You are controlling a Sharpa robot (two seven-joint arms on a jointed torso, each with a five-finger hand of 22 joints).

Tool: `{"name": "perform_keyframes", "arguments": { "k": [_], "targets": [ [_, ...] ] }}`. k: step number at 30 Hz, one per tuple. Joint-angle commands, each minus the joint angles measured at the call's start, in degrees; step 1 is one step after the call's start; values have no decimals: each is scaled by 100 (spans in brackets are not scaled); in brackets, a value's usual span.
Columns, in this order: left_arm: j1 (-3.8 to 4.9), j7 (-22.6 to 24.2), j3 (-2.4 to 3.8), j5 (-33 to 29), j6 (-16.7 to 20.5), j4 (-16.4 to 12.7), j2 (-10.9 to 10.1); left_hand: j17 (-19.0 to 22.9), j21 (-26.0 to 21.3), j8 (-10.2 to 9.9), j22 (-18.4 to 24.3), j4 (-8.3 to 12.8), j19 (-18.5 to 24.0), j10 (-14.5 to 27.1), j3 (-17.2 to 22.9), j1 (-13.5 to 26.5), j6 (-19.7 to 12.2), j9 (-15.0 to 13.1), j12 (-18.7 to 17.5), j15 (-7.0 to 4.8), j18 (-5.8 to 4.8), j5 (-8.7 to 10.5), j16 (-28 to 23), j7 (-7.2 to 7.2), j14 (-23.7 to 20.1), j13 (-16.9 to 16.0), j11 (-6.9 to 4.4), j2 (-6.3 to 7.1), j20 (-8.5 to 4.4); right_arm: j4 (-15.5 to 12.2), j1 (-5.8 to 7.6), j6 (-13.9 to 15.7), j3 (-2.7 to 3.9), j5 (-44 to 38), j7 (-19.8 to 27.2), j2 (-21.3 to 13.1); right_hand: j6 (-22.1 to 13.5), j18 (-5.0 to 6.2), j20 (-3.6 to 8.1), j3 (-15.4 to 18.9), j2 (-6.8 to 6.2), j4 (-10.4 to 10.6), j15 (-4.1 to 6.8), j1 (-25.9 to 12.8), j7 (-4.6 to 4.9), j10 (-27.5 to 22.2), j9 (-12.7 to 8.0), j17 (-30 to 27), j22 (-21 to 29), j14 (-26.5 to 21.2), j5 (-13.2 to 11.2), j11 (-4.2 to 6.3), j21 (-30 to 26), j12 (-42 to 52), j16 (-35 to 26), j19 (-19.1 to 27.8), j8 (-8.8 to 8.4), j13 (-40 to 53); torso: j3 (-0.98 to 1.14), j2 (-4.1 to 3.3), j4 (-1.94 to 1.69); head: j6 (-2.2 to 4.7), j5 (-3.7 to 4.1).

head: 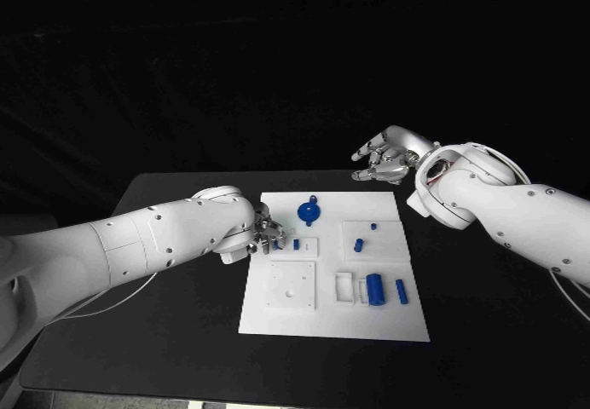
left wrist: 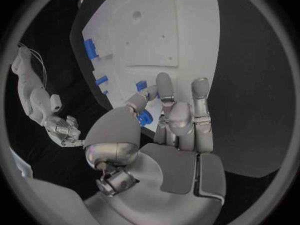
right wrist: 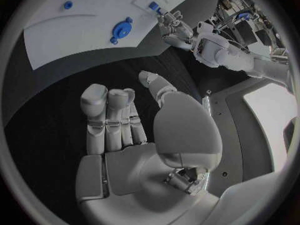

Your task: Assemble the parts on the task board

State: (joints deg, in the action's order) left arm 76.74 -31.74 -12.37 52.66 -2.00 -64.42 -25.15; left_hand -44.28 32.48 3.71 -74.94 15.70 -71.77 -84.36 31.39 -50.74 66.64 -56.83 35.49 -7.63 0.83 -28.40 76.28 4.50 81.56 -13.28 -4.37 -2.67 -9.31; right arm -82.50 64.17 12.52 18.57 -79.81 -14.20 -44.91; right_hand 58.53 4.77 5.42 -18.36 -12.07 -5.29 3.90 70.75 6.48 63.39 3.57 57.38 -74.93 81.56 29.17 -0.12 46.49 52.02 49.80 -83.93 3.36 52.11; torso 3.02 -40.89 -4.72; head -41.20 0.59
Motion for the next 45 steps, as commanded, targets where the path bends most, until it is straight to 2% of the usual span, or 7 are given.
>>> {"name": "perform_keyframes", "arguments": {
  "k": [1,14,25,30,33,45],
  "targets": [
    [-28,-108,-22,36,-260,35,22,-9,26,14,-102,9,37,-242,30,-77,1212,-572,33,-67,37,-18,7,-740,33,4,-70,-49,24,-1,-2,-76,3,-51,8,7,47,62,-49,-13,0,-11,-2,-61,-10,-45,2,-5,-543,-46,-3,-4,-38,-12,-15,-96,20,-5,6,0,5,-7,1],
    [-16,-119,-19,74,-427,148,78,-43,38,16,-104,-1,43,-241,29,-117,1214,-601,45,-64,40,-41,24,-740,39,2,-71,-40,27,26,-5,-102,2,-51,11,30,50,61,-48,-37,8,-27,-2,-60,-9,-51,2,-8,-543,-48,-5,-3,-50,-8,-14,-100,20,-13,6,-3,-2,-17,30],
    [28,-123,-18,128,-600,275,192,-88,64,20,-106,-2,45,-242,41,-128,1222,-657,75,-63,46,-75,53,-745,45,-5,-75,-37,31,38,-8,-125,2,-56,10,54,50,62,-47,-53,10,-39,-2,-58,-9,-54,2,-10,-542,-50,-6,-4,-59,-8,-15,-99,20,-16,8,-2,2,-26,40],
    [38,-156,-18,133,-712,346,264,-106,70,18,-103,-11,53,-242,26,-111,1222,-689,87,-59,47,-32,62,-747,44,-7,-75,-34,37,42,-9,-130,2,-60,8,63,50,62,-47,-53,10,-39,-2,-58,-9,-54,2,-10,-542,-50,-6,-4,-59,-8,-15,-99,20,-16,2,4,-6,-34,52],
    [41,-176,-18,134,-770,390,304,-126,70,18,-101,-33,55,-243,1,-100,1233,-709,105,-58,47,59,70,-752,47,-12,-74,-54,41,42,-9,-132,2,-63,7,65,50,62,-47,-53,10,-39,-2,-58,-9,-54,2,-10,-542,-50,-6,-4,-59,-8,-15,-99,20,-16,5,5,-5,-35,56],
    [43,-212,-19,208,-951,514,440,-154,73,14,-100,-26,55,-243,-12,-108,1236,-743,118,-57,50,63,82,-755,48,-14,-75,-70,44,46,-10,-155,2,-67,0,73,53,60,-47,-75,11,-52,-1,-61,-8,-55,2,-9,-545,-52,3,-3,-50,-6,-13,-100,20,-18,2,3,-5,-41,67]
  ]
}}
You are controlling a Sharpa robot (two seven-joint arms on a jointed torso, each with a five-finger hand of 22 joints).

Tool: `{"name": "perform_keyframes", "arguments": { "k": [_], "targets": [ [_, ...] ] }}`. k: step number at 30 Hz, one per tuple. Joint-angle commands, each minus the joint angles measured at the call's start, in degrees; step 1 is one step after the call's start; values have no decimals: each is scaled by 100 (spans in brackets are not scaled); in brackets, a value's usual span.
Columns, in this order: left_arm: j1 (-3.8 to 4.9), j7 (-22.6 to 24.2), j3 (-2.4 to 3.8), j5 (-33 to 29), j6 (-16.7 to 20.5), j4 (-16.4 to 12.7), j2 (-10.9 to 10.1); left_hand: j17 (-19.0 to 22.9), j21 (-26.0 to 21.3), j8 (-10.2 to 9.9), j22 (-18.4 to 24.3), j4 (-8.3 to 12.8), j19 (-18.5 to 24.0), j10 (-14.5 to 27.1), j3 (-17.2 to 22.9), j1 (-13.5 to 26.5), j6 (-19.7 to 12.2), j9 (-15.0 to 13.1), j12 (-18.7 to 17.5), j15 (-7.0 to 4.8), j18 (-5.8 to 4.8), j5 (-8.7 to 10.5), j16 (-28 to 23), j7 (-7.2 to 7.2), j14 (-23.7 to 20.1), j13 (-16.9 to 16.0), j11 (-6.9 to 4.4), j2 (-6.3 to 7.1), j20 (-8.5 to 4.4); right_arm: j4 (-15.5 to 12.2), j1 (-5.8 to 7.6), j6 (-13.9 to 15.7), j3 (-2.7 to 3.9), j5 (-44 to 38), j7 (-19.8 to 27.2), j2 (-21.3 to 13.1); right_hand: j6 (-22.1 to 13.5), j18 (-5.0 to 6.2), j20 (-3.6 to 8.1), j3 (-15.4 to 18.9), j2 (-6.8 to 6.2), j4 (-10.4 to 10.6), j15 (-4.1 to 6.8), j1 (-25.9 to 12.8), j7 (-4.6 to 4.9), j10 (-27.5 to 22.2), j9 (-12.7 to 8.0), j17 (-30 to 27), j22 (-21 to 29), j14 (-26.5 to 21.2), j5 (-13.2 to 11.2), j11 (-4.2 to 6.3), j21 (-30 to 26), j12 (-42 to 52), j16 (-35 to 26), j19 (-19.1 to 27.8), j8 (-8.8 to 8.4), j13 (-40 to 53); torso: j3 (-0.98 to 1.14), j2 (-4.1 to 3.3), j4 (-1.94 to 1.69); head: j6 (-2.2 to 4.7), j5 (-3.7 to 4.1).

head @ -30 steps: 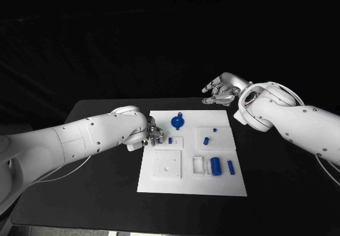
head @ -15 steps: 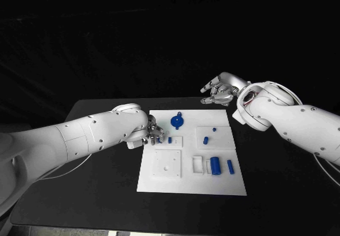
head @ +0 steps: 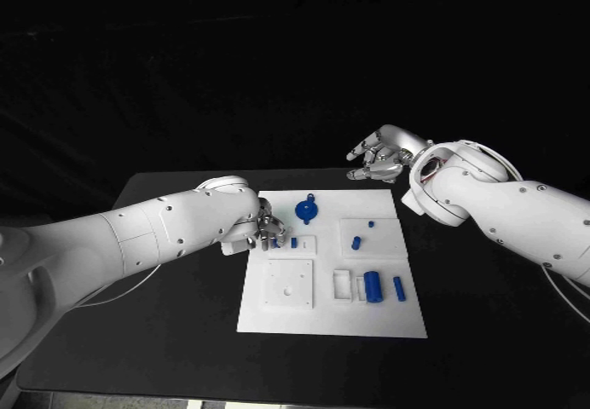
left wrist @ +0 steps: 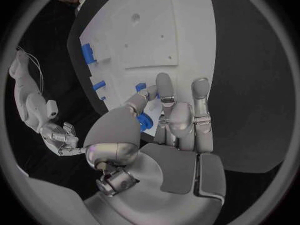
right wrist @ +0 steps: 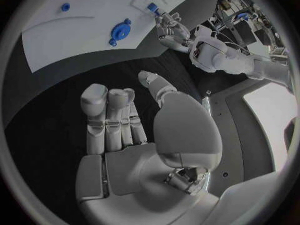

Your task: Assemble the parts on the task board

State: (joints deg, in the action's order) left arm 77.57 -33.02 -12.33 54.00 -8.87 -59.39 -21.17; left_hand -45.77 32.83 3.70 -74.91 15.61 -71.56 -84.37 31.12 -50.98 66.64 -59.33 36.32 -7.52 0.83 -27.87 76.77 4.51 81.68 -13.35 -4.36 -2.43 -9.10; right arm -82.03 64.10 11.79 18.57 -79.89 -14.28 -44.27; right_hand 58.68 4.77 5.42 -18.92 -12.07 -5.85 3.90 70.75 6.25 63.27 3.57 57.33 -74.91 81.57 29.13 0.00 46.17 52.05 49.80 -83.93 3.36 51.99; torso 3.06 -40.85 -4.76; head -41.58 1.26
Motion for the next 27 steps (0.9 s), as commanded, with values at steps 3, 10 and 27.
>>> {"name": "perform_keyframes", "arguments": {
  "k": [3,10,27],
  "targets": [
    [-40,-79,-23,97,-302,17,63,-18,42,15,-105,-5,36,-242,21,-91,1238,-506,40,-68,51,-34,39,-754,38,-6,-77,-93,24,3,-4,-87,3,-60,7,14,38,60,-47,-20,11,4,-2,-61,15,-44,2,-4,-546,-52,8,-14,-18,-8,-13,-100,20,-5,-2,-2,1,-4,2],
    [-40,-62,-21,144,-304,21,52,-23,49,14,-106,-3,35,-242,38,-102,1239,-513,44,-67,55,-75,42,-754,38,-5,-77,-96,25,7,-5,-91,3,-61,6,16,40,60,-46,-48,10,-10,-1,-71,16,-46,2,-6,-546,-53,16,-15,-22,-7,-13,-99,20,-9,-2,2,1,-5,8],
    [-32,-95,-23,146,-428,149,154,-12,24,13,-91,-159,43,-242,-133,-96,1247,-558,45,-56,57,328,27,-766,37,5,-69,-87,51,12,-23,-110,3,-64,10,33,40,60,-46,-48,10,-10,-1,-71,16,-46,2,-6,-546,-53,16,-15,-22,-7,-13,-99,20,-9,-8,3,-4,-23,16]
  ]
}}
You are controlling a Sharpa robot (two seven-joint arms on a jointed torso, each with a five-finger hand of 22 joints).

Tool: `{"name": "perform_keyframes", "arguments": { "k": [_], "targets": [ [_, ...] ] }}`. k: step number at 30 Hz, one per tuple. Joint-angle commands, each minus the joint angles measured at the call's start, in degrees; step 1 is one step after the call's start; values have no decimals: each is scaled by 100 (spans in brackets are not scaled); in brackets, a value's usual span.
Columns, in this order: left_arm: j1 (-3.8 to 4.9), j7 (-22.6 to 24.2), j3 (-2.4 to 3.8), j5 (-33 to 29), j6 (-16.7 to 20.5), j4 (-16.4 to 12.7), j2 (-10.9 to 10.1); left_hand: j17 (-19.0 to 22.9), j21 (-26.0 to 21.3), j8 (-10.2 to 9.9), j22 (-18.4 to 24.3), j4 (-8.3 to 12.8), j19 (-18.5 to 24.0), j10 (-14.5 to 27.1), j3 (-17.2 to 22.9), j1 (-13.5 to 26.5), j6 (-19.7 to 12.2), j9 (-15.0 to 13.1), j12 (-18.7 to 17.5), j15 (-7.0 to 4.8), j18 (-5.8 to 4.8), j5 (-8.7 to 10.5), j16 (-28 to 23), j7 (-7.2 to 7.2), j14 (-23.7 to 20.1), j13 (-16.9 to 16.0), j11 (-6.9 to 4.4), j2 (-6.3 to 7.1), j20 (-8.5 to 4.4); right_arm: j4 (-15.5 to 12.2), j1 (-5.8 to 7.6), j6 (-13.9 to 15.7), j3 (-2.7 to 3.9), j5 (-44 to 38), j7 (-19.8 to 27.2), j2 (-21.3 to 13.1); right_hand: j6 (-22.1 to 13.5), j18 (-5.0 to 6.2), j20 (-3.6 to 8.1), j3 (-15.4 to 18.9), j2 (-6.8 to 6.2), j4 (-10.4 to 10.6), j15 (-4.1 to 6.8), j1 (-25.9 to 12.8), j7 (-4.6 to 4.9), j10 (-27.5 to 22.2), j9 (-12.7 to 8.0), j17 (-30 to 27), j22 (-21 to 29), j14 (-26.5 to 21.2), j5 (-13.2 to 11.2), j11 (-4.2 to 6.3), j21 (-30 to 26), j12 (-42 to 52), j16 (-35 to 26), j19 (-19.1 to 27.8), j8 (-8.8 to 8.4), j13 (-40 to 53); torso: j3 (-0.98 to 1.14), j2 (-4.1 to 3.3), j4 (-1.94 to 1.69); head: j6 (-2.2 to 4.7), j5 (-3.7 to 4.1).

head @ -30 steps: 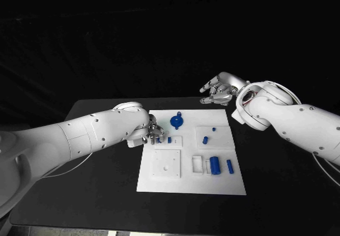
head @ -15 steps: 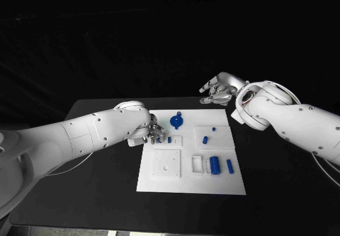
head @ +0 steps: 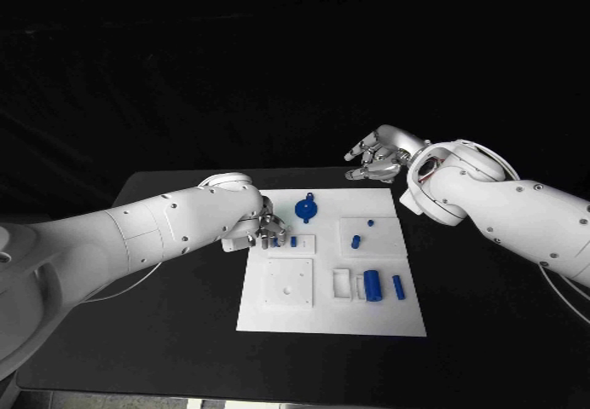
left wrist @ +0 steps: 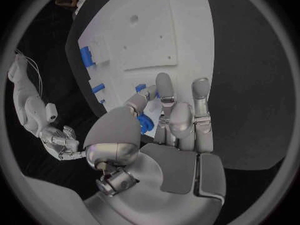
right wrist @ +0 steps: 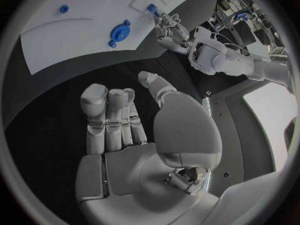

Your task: Assemble the parts on the task board

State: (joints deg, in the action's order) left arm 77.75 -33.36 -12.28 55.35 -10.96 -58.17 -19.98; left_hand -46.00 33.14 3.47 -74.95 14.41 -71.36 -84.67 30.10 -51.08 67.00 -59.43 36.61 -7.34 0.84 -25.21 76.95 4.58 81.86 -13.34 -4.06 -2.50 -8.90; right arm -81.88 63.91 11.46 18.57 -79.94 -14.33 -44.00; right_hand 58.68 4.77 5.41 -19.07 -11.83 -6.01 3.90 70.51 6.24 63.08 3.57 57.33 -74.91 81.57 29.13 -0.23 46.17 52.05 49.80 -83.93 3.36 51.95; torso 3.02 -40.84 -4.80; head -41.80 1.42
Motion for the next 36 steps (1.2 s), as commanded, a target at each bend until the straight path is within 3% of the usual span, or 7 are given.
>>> {"name": "perform_keyframes", "arguments": {
  "k": [1,3,9,16,33,35,36],
  "targets": [
    [-51,-60,-29,10,-216,41,43,13,-15,36,-87,-68,19,-212,-60,-87,1210,-547,12,-72,55,110,5,-774,20,6,-97,-70,33,-4,-4,-79,3,-58,14,6,41,60,-46,-33,-14,6,-1,-48,16,-27,2,-6,-546,-53,17,8,-22,-7,-13,-99,20,-5,-5,0,3,3,0],
    [-52,-58,-29,9,-210,74,60,15,-29,38,-86,-164,12,-213,-143,-85,1223,-546,19,-72,51,331,1,-783,19,2,-100,-67,37,-5,-5,-83,3,-58,14,7,41,60,-46,-33,-14,6,-1,-48,16,-27,2,-6,-546,-53,17,8,-22,-7,-13,-99,20,-5,-4,-3,7,4,2],
    [-55,-48,-30,7,-186,137,90,14,-78,38,-85,-430,-14,-213,-315,-69,1231,-534,20,-76,35,569,-5,-795,21,-5,-102,18,31,-4,-7,-91,3,-58,15,9,41,60,-46,-33,-14,6,-1,-48,16,-27,2,-6,-546,-53,17,8,-22,-7,-13,-99,20,-5,1,-1,9,4,14],
    [-56,-36,-30,10,-146,166,103,10,-107,39,-90,-563,-32,-212,-391,-118,1234,-526,18,-81,26,664,-8,-799,24,-9,-105,74,26,-7,-10,-96,3,-58,17,9,53,60,-45,-50,-13,2,0,-62,13,-29,2,-13,-545,-57,21,10,-28,-5,-21,-98,20,-8,-2,-1,3,0,26],
    [-58,-62,-31,46,-262,162,70,19,-138,38,-95,-604,-41,-212,-490,-256,1231,-500,3,-77,24,739,-20,-799,23,-9,-103,197,32,-15,-18,-102,3,-58,19,1,53,60,-45,-50,-13,2,0,-62,13,-29,2,-13,-545,-57,21,10,-28,-5,-21,-98,20,-8,-9,3,2,-8,24],
    [-60,-63,-31,48,-269,155,66,27,-142,37,-95,-672,-42,-212,-566,-231,1233,-493,-2,-77,24,864,-26,-807,20,-7,-104,251,33,-15,-19,-101,3,-58,20,2,53,60,-45,-50,-13,2,0,-62,13,-29,2,-13,-545,-57,21,10,-28,-5,-21,-98,20,-8,-11,3,0,-7,22],
    [-60,-63,-31,49,-270,153,64,25,-145,37,-93,-720,-43,-212,-626,-237,1237,-489,-2,-79,22,1039,-25,-811,22,-7,-106,277,31,-14,-20,-101,3,-58,20,2,53,60,-45,-50,-13,2,0,-62,13,-29,2,-13,-545,-57,21,10,-28,-5,-21,-98,20,-8,-10,3,0,-7,22]
  ]
}}
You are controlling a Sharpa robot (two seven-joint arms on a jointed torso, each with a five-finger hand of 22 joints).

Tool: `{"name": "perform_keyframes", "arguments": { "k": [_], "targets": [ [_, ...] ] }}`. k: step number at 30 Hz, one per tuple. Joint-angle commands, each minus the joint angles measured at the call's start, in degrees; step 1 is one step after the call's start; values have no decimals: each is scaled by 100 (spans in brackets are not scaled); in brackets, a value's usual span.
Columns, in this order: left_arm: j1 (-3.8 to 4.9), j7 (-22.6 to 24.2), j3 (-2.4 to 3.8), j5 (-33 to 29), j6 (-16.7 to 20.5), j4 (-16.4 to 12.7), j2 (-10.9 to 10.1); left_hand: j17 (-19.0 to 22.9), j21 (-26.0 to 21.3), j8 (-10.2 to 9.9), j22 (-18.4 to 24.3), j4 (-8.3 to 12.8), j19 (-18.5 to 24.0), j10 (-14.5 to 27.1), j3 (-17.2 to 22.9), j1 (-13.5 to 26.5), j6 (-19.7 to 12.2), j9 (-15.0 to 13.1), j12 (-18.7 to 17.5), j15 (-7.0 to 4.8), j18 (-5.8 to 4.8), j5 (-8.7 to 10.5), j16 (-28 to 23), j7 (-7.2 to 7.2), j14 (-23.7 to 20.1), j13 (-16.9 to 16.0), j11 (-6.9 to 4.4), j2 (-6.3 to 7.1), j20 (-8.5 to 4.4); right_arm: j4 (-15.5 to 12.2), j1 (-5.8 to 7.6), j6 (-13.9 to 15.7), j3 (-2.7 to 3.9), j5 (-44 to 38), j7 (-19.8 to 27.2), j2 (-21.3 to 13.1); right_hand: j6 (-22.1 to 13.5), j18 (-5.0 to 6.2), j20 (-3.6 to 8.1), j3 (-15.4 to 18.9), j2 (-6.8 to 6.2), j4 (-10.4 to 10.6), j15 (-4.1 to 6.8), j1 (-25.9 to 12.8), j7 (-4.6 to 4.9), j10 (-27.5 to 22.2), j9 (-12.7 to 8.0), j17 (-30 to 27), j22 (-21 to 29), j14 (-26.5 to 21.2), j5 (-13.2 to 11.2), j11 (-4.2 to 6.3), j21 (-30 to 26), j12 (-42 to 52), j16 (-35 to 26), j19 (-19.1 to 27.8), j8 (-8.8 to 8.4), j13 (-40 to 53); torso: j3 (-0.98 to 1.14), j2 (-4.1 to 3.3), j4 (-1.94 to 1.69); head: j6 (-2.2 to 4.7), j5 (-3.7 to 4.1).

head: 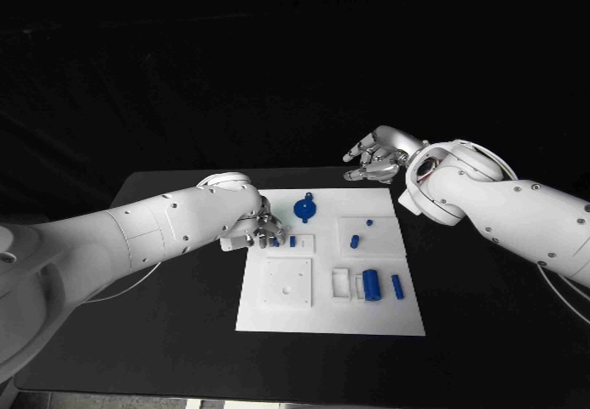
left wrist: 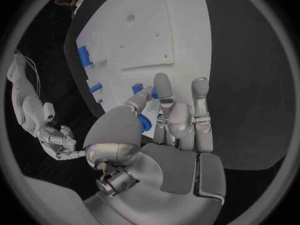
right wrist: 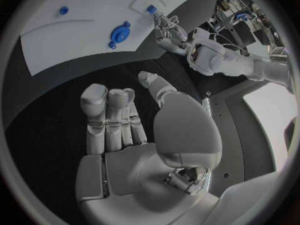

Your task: Assemble the parts on the task board

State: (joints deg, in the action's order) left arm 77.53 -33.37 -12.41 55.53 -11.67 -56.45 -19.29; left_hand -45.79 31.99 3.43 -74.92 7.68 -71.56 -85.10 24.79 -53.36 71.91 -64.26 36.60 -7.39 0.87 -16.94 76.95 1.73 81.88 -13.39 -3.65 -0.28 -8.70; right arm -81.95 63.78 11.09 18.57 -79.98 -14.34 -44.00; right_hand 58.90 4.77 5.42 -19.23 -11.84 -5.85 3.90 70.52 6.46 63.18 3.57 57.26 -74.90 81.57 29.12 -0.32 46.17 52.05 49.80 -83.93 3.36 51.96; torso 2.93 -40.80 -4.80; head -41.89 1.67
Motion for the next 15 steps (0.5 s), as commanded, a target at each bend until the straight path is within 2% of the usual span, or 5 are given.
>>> {"name": "perform_keyframes", "arguments": {
  "k": [1,11,12,13,15],
  "targets": [
    [-38,-62,-18,31,-199,-21,-6,8,-35,41,-96,-98,-25,-170,-145,-27,749,0,-5,-75,13,255,-28,-527,18,-1,-148,85,8,-7,-7,-63,3,-54,21,3,31,61,-45,-35,-13,-14,0,-63,-8,-39,2,-6,-546,-57,21,19,-28,-5,-21,-99,20,-9,-3,0,-3,-1,-3],
    [-42,-50,-18,33,-173,-30,-15,23,-62,42,-96,-492,-38,-171,-423,-149,772,24,-14,-80,1,475,-43,-533,17,8,-149,289,-1,-7,-9,-62,3,-54,23,7,31,61,-45,-35,-13,-14,0,-63,-8,-39,2,-6,-546,-57,21,19,-28,-5,-21,-99,20,-9,4,-4,1,-10,-17],
    [-42,-49,-18,33,-170,-30,-17,22,-64,42,-98,-519,-39,-170,-488,-163,776,21,-7,-80,0,460,-42,-536,17,6,-150,286,-1,-6,-9,-62,3,-54,23,7,31,61,-45,-35,-13,-14,0,-63,-8,-39,2,-6,-546,-57,21,19,-28,-5,-21,-99,20,-9,4,-4,1,-10,-17],
    [-42,-48,-18,33,-163,-29,-19,26,-65,45,-99,-521,-39,-169,-763,-151,794,4,-8,-74,-4,183,-45,-542,16,8,-158,227,-3,-5,-9,-61,3,-54,23,7,30,60,-45,-37,-11,-10,0,-73,-8,-42,2,-7,-545,-57,29,19,-35,-5,-22,-98,18,-12,4,-4,1,-10,-17],
    [-42,-46,-18,32,-150,-25,-21,29,-68,40,-98,-500,-40,-170,-1216,-271,772,11,-19,-82,-4,76,-48,-533,16,13,-152,54,-5,-4,-9,-61,3,-54,24,7,30,60,-45,-37,-11,-10,0,-73,-8,-42,2,-7,-545,-57,29,19,-35,-5,-22,-98,18,-12,4,-4,0,-8,-18]
  ]
}}
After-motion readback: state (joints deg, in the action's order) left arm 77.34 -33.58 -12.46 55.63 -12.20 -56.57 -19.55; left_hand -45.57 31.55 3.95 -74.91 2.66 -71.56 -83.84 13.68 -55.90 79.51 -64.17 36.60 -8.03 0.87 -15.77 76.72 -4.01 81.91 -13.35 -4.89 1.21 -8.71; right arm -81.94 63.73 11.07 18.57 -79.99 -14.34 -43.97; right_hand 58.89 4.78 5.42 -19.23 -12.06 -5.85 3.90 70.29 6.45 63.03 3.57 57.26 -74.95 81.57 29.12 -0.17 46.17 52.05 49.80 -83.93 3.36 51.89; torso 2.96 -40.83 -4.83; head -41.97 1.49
